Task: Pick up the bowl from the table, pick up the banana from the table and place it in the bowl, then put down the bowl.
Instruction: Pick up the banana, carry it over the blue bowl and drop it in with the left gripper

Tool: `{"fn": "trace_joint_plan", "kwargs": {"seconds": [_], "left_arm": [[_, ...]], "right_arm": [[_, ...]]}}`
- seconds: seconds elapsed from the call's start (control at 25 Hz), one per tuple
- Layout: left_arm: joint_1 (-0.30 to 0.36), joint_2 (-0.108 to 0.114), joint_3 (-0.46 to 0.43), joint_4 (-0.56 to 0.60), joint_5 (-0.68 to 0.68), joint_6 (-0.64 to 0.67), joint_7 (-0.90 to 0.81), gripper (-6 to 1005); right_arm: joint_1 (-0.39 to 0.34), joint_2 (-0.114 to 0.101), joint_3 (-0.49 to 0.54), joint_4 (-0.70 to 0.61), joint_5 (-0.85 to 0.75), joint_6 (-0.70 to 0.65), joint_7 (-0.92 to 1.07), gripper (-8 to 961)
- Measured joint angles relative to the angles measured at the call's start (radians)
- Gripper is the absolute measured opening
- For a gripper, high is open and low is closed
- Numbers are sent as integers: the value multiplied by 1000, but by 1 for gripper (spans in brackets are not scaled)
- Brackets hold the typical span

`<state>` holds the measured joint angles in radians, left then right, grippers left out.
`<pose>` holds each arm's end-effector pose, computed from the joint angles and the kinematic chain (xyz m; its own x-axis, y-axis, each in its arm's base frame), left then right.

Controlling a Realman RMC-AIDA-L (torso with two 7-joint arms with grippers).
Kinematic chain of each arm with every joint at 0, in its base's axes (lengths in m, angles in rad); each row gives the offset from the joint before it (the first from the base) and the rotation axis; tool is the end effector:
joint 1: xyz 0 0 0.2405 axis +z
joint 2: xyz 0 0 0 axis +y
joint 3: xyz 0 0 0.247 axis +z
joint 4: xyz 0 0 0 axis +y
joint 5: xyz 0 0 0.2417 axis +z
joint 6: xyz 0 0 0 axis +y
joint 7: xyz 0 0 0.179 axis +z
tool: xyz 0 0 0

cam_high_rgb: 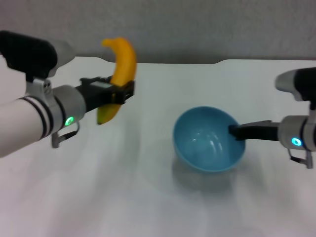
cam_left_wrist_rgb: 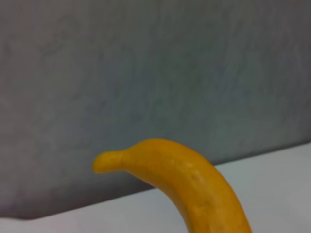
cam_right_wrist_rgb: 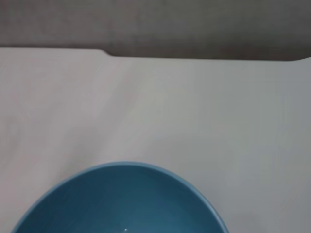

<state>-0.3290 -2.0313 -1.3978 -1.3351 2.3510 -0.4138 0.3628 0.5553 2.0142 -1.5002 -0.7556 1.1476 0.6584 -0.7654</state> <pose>-0.1636 0.4448 -0.0374 0.7219 0.4069 0.5597 0.6919 -0.4363 -0.5753 0.2723 0.4473 -0.0737 0.5815 -0.7148 -0.3886 -0.7955 -0.3992 -0.4559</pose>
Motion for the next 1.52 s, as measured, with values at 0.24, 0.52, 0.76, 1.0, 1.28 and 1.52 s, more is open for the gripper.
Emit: {"fn": "trace_joint_plan", "kwargs": {"seconds": [0.24, 0.52, 0.76, 1.0, 1.28, 1.52], "left_arm": [[-8, -1, 45, -31, -84, 10, 34, 508], [-7, -5, 114, -20, -132, 80, 80, 510], [-8, -4, 189, 41, -166, 172, 80, 512], [-7, -5, 279, 66, -200, 252, 80, 513], [-10, -5, 325, 57, -204, 303, 94, 516], [-12, -5, 322, 31, -212, 332, 88, 518]], "right_arm": [[76, 6, -40, 56, 47, 2, -5, 31], [120, 1, -60, 49, 108, 30, -3, 31], [133, -1, -29, 27, 107, 67, 3, 32], [135, -3, 9, 25, 103, 71, 3, 32], [148, -3, 10, 33, 100, 72, 3, 32], [153, -3, 8, 37, 99, 71, 3, 31]]}}
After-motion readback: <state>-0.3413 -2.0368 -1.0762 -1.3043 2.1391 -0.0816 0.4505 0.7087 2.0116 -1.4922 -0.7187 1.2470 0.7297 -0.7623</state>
